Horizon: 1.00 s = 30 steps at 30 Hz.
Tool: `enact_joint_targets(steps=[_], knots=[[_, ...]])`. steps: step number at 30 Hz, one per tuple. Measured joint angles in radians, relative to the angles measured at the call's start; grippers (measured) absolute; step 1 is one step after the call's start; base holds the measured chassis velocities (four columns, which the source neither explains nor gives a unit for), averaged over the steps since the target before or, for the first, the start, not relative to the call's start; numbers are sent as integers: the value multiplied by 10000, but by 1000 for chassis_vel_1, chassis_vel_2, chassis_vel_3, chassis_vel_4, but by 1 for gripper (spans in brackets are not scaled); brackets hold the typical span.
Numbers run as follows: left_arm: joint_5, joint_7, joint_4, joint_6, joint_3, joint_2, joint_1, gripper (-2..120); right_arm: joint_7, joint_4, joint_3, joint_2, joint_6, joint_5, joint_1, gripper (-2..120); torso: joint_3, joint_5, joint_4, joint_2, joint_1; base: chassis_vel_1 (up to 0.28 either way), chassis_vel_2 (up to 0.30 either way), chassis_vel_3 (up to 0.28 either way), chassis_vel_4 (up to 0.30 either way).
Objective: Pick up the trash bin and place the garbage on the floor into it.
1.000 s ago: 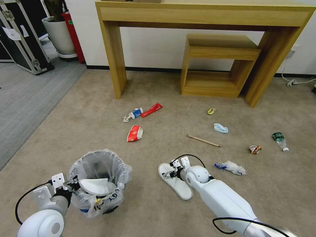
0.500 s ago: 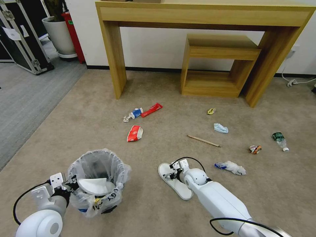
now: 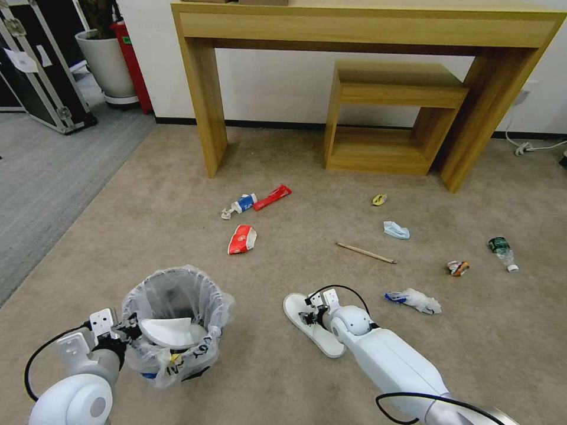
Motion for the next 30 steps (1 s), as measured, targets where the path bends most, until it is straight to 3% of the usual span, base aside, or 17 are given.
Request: enact_joint_targets(steps=[7, 11, 15, 21, 30], knots=[[19, 11, 20, -34, 46, -43, -32, 1, -74, 375, 70, -221, 152, 15, -256, 0, 1, 1, 0, -1, 0, 0, 0, 0, 0], [31, 13, 37, -41, 59, -64, -46, 1, -173, 505, 130, -303, 448, 79, -362, 0, 1, 1, 1, 0, 0, 0, 0, 0, 0], [36, 18, 42, -41, 59, -38, -45, 1, -685, 1314, 631, -776, 1376, 489, -809, 0, 1, 6, 4, 0, -1, 0, 0, 0, 0], [38, 19, -75, -40, 82, -30, -39, 1, -1393, 3940, 1973, -2446, 2613, 1670, -1807, 0, 0, 2, -3, 0, 0, 0, 0, 0, 0], [-66, 3, -392, 77, 151, 16, 19, 1, -1794, 6780, 3182, -3363, 3919, 2749, -2205, 0, 0, 1, 2, 0, 0, 0, 0, 0, 0]])
